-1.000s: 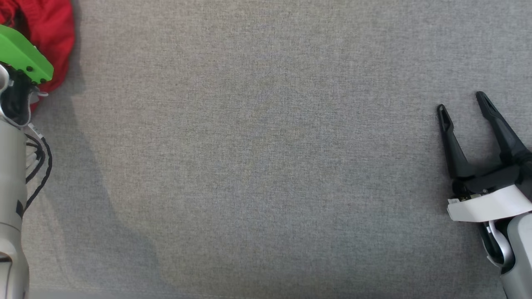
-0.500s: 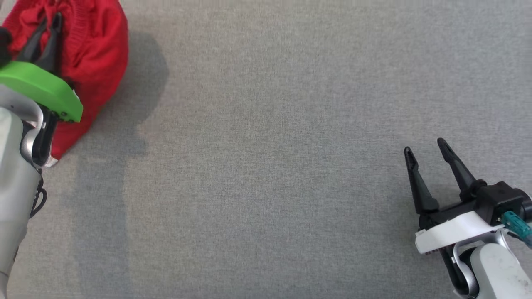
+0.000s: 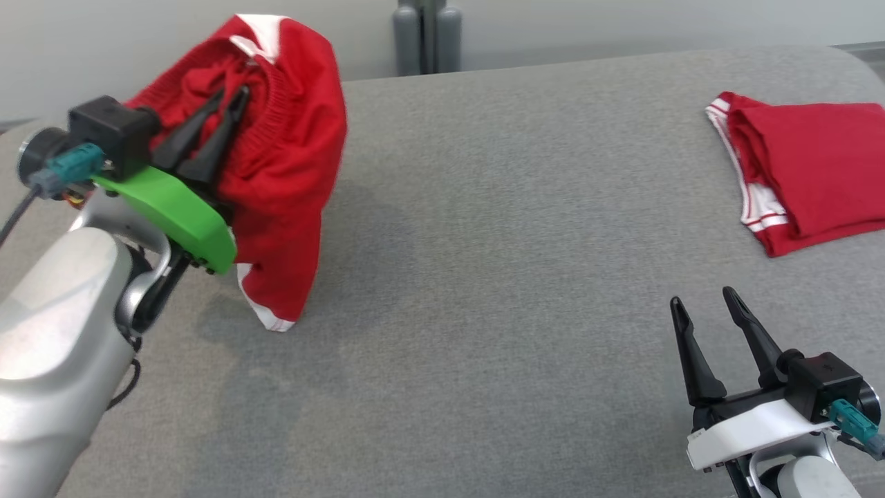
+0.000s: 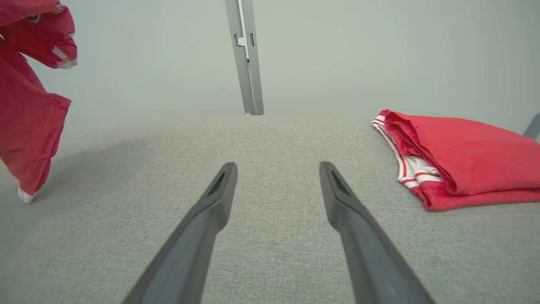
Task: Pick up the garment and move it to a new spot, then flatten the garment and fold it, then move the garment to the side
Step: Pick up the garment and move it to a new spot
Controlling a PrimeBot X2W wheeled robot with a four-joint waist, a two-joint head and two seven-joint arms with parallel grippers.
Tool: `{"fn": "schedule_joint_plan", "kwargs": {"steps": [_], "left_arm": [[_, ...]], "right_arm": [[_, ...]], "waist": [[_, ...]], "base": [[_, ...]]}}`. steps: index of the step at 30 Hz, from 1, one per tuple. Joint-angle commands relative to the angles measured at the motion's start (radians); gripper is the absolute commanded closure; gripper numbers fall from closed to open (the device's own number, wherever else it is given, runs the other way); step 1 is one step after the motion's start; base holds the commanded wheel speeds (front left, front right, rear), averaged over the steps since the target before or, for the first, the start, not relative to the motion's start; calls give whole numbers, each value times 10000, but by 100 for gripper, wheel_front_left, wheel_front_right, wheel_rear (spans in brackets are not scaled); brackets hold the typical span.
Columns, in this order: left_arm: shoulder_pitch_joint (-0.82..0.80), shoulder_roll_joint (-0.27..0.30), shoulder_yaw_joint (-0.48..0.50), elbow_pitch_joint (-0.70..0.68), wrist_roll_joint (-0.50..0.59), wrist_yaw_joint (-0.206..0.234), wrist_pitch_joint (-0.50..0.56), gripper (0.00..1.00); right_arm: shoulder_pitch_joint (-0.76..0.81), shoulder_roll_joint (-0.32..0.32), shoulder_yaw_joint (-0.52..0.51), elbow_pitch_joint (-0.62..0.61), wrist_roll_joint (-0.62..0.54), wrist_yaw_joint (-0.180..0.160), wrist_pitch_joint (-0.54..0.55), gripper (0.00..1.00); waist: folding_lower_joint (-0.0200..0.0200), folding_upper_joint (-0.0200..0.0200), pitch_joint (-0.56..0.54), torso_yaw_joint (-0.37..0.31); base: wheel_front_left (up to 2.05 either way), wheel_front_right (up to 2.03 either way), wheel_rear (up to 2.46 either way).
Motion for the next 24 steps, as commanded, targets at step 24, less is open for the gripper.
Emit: {"fn": "schedule_joint_plan", "kwargs": {"steps": [24], "left_arm": [[2150,-2309,-2939,1069,1956,307,-1127,100]], "right_arm": [[111,411,-116,-129,82,0,-6,0]], "waist": [[0,-1,-235,-1825]], "base": [[0,0,0]]}}
